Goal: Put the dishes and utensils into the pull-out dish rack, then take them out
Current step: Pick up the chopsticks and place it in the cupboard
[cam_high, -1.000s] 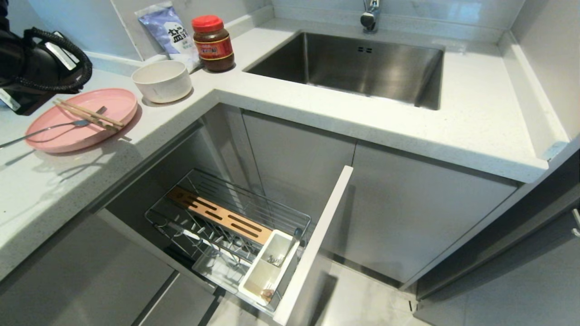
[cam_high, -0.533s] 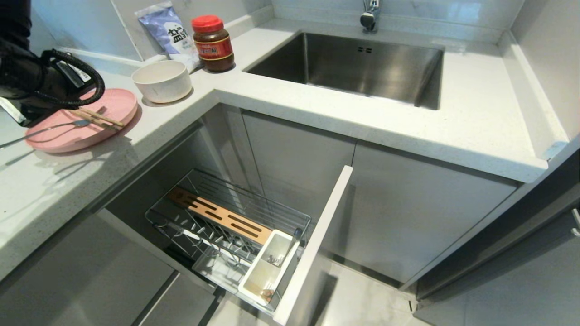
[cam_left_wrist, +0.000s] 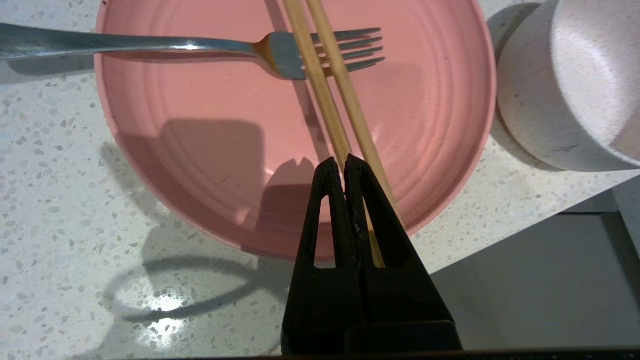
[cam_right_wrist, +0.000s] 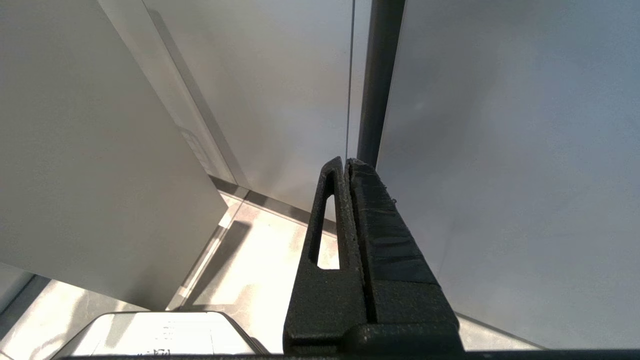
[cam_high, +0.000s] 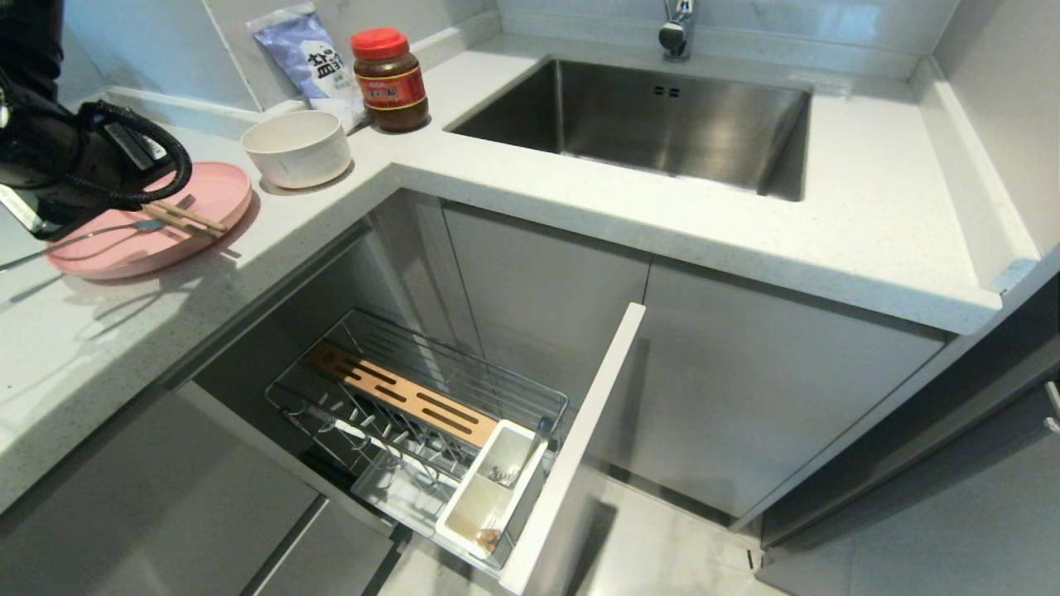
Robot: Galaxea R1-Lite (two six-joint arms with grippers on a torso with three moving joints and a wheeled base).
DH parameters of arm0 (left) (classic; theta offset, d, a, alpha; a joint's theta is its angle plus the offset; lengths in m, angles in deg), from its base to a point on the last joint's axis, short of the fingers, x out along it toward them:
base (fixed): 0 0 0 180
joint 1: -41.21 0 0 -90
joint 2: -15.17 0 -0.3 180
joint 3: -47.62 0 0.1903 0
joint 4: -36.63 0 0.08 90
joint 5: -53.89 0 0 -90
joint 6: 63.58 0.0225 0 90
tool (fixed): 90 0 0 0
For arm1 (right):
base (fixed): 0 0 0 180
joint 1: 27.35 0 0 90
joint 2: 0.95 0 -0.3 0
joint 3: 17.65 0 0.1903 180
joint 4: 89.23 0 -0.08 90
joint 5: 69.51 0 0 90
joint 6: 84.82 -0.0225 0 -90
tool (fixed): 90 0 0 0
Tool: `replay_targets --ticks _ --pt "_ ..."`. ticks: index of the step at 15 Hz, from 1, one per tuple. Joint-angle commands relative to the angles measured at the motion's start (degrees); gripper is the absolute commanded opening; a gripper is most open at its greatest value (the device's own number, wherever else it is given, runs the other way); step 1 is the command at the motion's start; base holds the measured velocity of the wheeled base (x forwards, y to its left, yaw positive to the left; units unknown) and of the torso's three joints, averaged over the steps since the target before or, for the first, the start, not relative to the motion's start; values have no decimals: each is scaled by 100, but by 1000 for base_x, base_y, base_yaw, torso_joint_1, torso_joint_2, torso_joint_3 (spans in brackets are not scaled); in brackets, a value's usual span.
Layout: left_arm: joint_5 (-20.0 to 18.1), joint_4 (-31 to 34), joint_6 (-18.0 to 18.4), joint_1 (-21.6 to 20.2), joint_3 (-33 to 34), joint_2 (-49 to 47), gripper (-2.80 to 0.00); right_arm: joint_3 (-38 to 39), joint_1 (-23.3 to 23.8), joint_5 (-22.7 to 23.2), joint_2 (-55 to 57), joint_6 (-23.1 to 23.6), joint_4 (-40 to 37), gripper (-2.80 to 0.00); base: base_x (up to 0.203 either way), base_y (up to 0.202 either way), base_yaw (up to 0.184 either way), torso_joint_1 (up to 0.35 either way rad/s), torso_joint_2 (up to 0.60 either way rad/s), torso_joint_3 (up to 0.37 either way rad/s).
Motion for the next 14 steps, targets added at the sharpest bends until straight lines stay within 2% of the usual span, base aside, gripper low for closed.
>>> replay_targets --ticks 1,14 --pt "20 62 -24 -17 1 18 0 3 -1 0 -13 0 2 -280 0 0 0 0 0 0" --pt "17 67 -18 -105 1 -186 0 2 -1 0 -19 0 2 -280 0 0 0 0 0 0"
